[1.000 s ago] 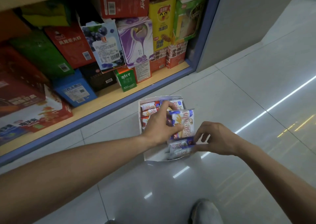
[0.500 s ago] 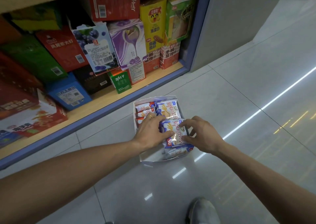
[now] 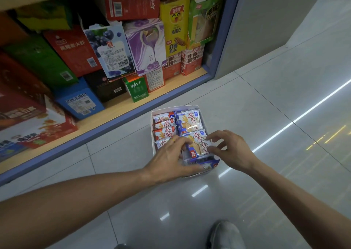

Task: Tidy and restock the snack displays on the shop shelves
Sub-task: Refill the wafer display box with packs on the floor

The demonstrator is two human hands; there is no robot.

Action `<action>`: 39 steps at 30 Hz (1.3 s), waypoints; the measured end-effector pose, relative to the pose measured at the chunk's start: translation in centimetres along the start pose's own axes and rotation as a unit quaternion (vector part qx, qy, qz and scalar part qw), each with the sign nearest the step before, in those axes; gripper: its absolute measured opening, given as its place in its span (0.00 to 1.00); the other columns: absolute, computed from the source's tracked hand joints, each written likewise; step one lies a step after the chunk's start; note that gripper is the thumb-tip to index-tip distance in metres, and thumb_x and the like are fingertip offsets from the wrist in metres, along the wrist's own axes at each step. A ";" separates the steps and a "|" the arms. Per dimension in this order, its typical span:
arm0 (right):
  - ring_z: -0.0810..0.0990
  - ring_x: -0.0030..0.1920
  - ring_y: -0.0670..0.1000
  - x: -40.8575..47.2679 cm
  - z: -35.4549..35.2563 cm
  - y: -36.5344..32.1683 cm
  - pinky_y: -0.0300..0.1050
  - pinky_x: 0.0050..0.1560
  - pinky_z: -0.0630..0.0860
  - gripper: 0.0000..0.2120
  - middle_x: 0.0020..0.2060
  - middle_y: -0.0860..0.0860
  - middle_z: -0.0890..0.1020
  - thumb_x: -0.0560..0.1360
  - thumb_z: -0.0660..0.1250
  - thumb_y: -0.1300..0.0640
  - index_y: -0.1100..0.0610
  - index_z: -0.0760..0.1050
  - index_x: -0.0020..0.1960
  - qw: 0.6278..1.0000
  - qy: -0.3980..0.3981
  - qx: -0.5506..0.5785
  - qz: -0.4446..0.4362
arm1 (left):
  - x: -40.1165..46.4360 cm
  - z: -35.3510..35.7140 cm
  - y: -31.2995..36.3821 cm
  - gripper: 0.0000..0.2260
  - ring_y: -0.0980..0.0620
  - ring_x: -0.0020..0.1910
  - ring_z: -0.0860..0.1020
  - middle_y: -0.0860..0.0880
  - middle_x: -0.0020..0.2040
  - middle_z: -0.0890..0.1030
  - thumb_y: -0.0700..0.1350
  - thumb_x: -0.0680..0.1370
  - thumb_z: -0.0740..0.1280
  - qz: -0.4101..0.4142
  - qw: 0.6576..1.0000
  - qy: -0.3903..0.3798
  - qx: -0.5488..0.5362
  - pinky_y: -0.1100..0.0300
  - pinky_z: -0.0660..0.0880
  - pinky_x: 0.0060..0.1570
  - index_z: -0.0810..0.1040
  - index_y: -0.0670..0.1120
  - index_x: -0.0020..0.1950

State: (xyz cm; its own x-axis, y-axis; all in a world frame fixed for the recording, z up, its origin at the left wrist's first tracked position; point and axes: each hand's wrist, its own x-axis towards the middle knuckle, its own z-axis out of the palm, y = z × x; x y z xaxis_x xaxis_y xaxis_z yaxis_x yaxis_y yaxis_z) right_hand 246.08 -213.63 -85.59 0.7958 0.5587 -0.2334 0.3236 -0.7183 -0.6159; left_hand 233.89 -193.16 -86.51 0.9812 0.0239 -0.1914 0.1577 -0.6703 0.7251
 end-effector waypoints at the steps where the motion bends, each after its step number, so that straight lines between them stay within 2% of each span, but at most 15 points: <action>1: 0.81 0.43 0.44 0.1 0.0 0.2 0.41 0.39 0.79 0.11 0.53 0.47 0.81 0.78 0.70 0.51 0.49 0.79 0.60 0.999 0.018 0.026 0.019 | -0.1 -0.4 0.0 0.30 0.62 0.53 0.74 0.57 0.63 0.71 0.67 0.73 0.72 -0.011 0.999 0.031 -0.006 0.68 0.76 0.48 0.69 0.56 0.70; 3: 0.83 0.45 0.46 0.3 0.1 0.7 0.50 0.44 0.82 0.10 0.52 0.45 0.83 0.80 0.67 0.50 0.49 0.78 0.60 0.990 0.059 0.102 0.076 | -0.3 -1.4 -0.8 0.25 0.59 0.55 0.74 0.54 0.62 0.70 0.63 0.77 0.69 -0.050 0.990 0.135 0.004 0.68 0.73 0.48 0.70 0.54 0.69; 5: 0.83 0.49 0.49 0.9 0.1 1.0 0.57 0.53 0.82 0.13 0.54 0.49 0.83 0.80 0.65 0.52 0.50 0.77 0.65 0.968 0.072 0.193 0.143 | -0.5 -2.1 -2.0 0.26 0.52 0.65 0.71 0.48 0.67 0.67 0.58 0.79 0.70 -0.134 0.967 0.216 0.023 0.61 0.74 0.55 0.68 0.49 0.73; 6: 0.82 0.52 0.51 1.2 0.2 0.9 0.56 0.56 0.82 0.16 0.57 0.51 0.81 0.81 0.64 0.53 0.51 0.75 0.68 0.953 0.053 0.238 0.180 | -0.5 -2.3 -3.0 0.31 0.47 0.71 0.69 0.45 0.72 0.65 0.56 0.78 0.72 -0.202 0.956 0.212 0.021 0.55 0.75 0.60 0.64 0.48 0.76; 8: 0.79 0.58 0.54 1.9 0.3 0.3 0.53 0.58 0.80 0.19 0.61 0.53 0.79 0.83 0.62 0.55 0.50 0.70 0.73 0.916 -0.012 0.316 0.246 | -0.3 -2.6 -4.4 0.42 0.41 0.75 0.66 0.43 0.78 0.62 0.53 0.76 0.75 -0.331 0.934 0.112 -0.070 0.45 0.70 0.70 0.53 0.49 0.82; 9: 0.78 0.60 0.55 2.2 0.4 -0.1 0.53 0.57 0.80 0.20 0.62 0.53 0.79 0.83 0.62 0.55 0.49 0.69 0.74 0.900 -0.045 0.340 0.270 | -0.2 -2.5 -5.0 0.46 0.40 0.75 0.68 0.43 0.78 0.64 0.52 0.76 0.76 -0.360 0.921 0.059 -0.135 0.42 0.70 0.71 0.48 0.52 0.83; 10: 0.79 0.60 0.55 2.4 0.6 -0.6 0.53 0.55 0.81 0.19 0.60 0.53 0.81 0.83 0.61 0.56 0.49 0.69 0.74 0.888 -0.073 0.355 0.283 | -0.1 -2.5 -5.1 0.48 0.40 0.74 0.71 0.45 0.76 0.69 0.52 0.74 0.77 -0.367 0.912 0.021 -0.182 0.41 0.72 0.69 0.46 0.56 0.83; 13: 0.84 0.53 0.54 2.5 0.9 -1.8 0.51 0.46 0.83 0.16 0.54 0.54 0.85 0.84 0.60 0.57 0.49 0.71 0.71 0.891 -0.113 0.338 0.281 | 0.2 -2.1 -6.0 0.42 0.45 0.68 0.77 0.54 0.68 0.78 0.61 0.70 0.78 -0.307 0.931 -0.006 -0.196 0.38 0.79 0.61 0.57 0.65 0.77; 15: 0.84 0.51 0.53 2.5 0.7 -2.4 0.51 0.47 0.83 0.14 0.51 0.53 0.85 0.84 0.60 0.57 0.49 0.72 0.69 0.895 -0.108 0.331 0.279 | 0.1 -3.1 -4.2 0.37 0.47 0.66 0.77 0.54 0.68 0.77 0.58 0.74 0.74 -0.283 0.938 -0.008 -0.201 0.38 0.80 0.60 0.58 0.65 0.77; 22: 0.84 0.51 0.52 1.6 -4.5 -6.8 0.51 0.46 0.83 0.12 0.49 0.51 0.86 0.84 0.60 0.57 0.46 0.75 0.64 0.896 -0.110 0.341 0.263 | -2.2 -10.5 1.9 0.38 0.46 0.66 0.78 0.50 0.66 0.78 0.46 0.74 0.74 -0.288 0.922 -0.024 -0.258 0.38 0.80 0.60 0.57 0.65 0.76; 26: 0.85 0.53 0.54 -0.3 -11.6 -13.4 0.49 0.45 0.82 0.14 0.49 0.50 0.88 0.83 0.62 0.55 0.46 0.76 0.68 0.894 -0.126 0.345 0.256 | -5.5 -17.4 8.9 0.31 0.48 0.60 0.79 0.53 0.59 0.80 0.36 0.78 0.70 -0.302 0.903 -0.005 -0.306 0.45 0.83 0.53 0.63 0.68 0.66; 28: 0.85 0.52 0.53 -1.6 -16.0 -17.6 0.49 0.45 0.82 0.13 0.49 0.49 0.87 0.83 0.63 0.54 0.45 0.76 0.67 0.894 -0.127 0.343 0.260 | -7.6 -21.5 13.2 0.31 0.49 0.61 0.80 0.55 0.59 0.80 0.35 0.79 0.69 -0.317 0.893 0.008 -0.319 0.45 0.83 0.54 0.63 0.70 0.63; 33: 0.85 0.53 0.52 -6.6 -27.7 -29.0 0.50 0.48 0.82 0.12 0.47 0.46 0.87 0.84 0.61 0.51 0.43 0.76 0.66 0.895 -0.133 0.340 0.254 | -13.6 -31.9 24.3 0.32 0.47 0.63 0.80 0.52 0.62 0.81 0.36 0.79 0.68 -0.341 0.876 0.042 -0.339 0.42 0.82 0.56 0.67 0.72 0.66; 35: 0.85 0.52 0.52 -9.1 -32.4 -33.7 0.51 0.50 0.82 0.12 0.47 0.46 0.88 0.84 0.60 0.52 0.43 0.76 0.65 0.898 -0.137 0.341 0.241 | -15.9 -36.3 29.3 0.33 0.48 0.63 0.79 0.53 0.62 0.81 0.38 0.77 0.70 -0.346 0.872 0.054 -0.343 0.44 0.83 0.54 0.68 0.78 0.62; 39: 0.87 0.44 0.45 -13.8 -41.7 -43.0 0.43 0.44 0.81 0.11 0.46 0.44 0.88 0.84 0.62 0.56 0.43 0.77 0.61 0.909 -0.147 0.334 0.203 | -20.4 -44.9 39.2 0.34 0.48 0.60 0.82 0.55 0.61 0.82 0.36 0.76 0.69 -0.358 0.866 0.092 -0.337 0.42 0.83 0.54 0.68 0.76 0.64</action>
State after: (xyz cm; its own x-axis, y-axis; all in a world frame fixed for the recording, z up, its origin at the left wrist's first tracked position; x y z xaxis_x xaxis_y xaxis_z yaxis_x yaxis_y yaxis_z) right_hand 242.52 -207.73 -24.49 0.5778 0.4605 -0.6739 -0.4268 -0.5333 -0.7304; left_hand 225.07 -186.63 -24.54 0.5957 0.4134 -0.6887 0.7018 0.1492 0.6966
